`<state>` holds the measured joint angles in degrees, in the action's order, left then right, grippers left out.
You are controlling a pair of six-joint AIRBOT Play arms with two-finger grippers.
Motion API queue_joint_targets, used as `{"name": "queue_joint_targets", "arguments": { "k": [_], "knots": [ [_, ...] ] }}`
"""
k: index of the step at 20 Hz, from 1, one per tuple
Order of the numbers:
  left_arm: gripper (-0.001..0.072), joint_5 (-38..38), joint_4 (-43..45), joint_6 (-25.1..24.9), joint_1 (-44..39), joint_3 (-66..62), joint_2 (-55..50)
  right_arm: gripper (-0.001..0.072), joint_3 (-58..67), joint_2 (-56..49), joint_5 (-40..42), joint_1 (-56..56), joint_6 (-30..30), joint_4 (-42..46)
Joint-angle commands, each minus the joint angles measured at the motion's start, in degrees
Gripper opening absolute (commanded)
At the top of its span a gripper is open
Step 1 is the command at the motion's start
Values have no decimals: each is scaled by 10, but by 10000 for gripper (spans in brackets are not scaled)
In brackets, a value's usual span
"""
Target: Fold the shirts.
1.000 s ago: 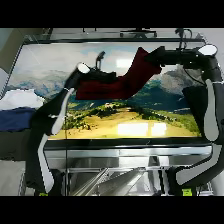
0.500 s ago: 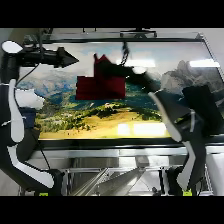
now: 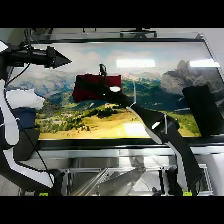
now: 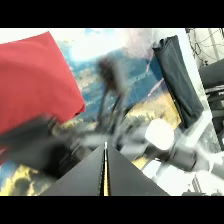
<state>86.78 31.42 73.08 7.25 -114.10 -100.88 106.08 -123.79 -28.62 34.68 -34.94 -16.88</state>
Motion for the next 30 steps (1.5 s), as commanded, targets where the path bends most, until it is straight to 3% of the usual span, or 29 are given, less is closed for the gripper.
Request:
{"name": "queue_joint_targets", "arguments": {
  "k": [1,4,5,6,8,12,18,23,24,25,26,27,30],
  "knots": [
    [13,6,0,-2,1,0,1,390,1,31,-155,-86,-89,140],
    [14,7,1,-2,1,0,1,398,1,60,-260,-175,-286,372],
    [14,7,1,-2,1,0,1,500,1,68,-296,-203,-342,441],
    [14,7,1,-2,1,0,1,659,1,72,-329,-226,-385,489],
    [14,5,1,-2,0,0,1,686,1,70,-362,-255,-424,541],
    [14,-4,1,-11,0,0,1,712,1,49,-295,-265,-431,570],
    [14,-4,1,-21,0,0,0,711,1,-15,-256,-254,-428,478],
    [13,-4,1,-26,0,0,0,700,2,-27,-230,-214,-387,425],
    [14,-4,1,-26,0,0,0,543,2,-27,-228,-210,-387,425],
    [14,-4,1,-26,0,0,0,247,2,-26,-228,-207,-380,425],
    [14,-3,1,-26,0,0,0,77,2,-25,-234,-208,-370,425],
    [14,-1,1,-26,0,0,0,17,2,-19,-249,-210,-370,425],
    [13,3,1,-26,0,0,1,16,2,41,-303,-225,-358,434]
  ]
}}
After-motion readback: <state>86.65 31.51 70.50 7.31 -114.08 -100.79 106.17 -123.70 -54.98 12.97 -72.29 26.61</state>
